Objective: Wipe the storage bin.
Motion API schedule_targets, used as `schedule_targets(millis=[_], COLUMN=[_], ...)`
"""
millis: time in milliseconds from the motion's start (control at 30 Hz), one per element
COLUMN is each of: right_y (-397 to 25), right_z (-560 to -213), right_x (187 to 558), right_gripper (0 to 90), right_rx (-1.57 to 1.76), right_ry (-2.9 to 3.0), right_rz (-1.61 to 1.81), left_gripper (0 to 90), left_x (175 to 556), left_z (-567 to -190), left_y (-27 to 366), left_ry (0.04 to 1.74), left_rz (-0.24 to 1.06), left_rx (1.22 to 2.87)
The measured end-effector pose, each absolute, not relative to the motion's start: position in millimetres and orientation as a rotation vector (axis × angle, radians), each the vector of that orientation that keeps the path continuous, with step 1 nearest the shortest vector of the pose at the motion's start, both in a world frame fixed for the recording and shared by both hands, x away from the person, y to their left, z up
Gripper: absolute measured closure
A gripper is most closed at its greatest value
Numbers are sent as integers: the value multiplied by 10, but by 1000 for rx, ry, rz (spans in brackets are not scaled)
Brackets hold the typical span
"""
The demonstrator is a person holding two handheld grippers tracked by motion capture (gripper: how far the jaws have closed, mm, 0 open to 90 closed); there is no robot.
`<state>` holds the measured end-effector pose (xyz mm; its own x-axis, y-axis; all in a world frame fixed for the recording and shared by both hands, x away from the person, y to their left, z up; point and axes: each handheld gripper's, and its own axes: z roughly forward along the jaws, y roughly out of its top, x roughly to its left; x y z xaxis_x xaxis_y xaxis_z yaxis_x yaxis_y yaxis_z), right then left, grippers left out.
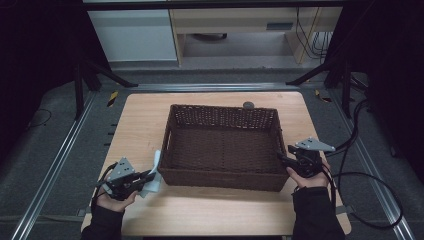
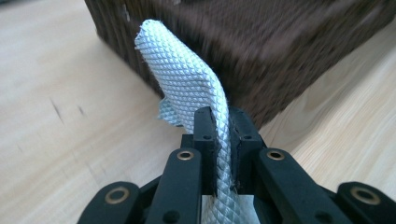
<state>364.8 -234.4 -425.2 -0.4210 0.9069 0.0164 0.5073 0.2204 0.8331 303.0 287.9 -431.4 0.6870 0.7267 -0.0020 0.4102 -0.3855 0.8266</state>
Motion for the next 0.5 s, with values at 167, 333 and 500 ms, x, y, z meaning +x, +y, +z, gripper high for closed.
schedule_targets(millis=[167,333,500], right_y=[-2337,-2309,-2282], right_z=[-4252,-4261,-4261], right_x=[3645,3663,3674], right_gripper=[527,621,689], right_rx=[1297,1290,1315], right_ry=[2028,2055,2020], right_rz=[1106,1087,1051], left_gripper=[827,827,826], left_x=[2937,2968,3019], left_z=[-4288,-4453,-4585], left_y=[2882,2789,2729], left_ry=[866,887,902], left_rz=[468,430,393], left_rx=[2016,2113,2171])
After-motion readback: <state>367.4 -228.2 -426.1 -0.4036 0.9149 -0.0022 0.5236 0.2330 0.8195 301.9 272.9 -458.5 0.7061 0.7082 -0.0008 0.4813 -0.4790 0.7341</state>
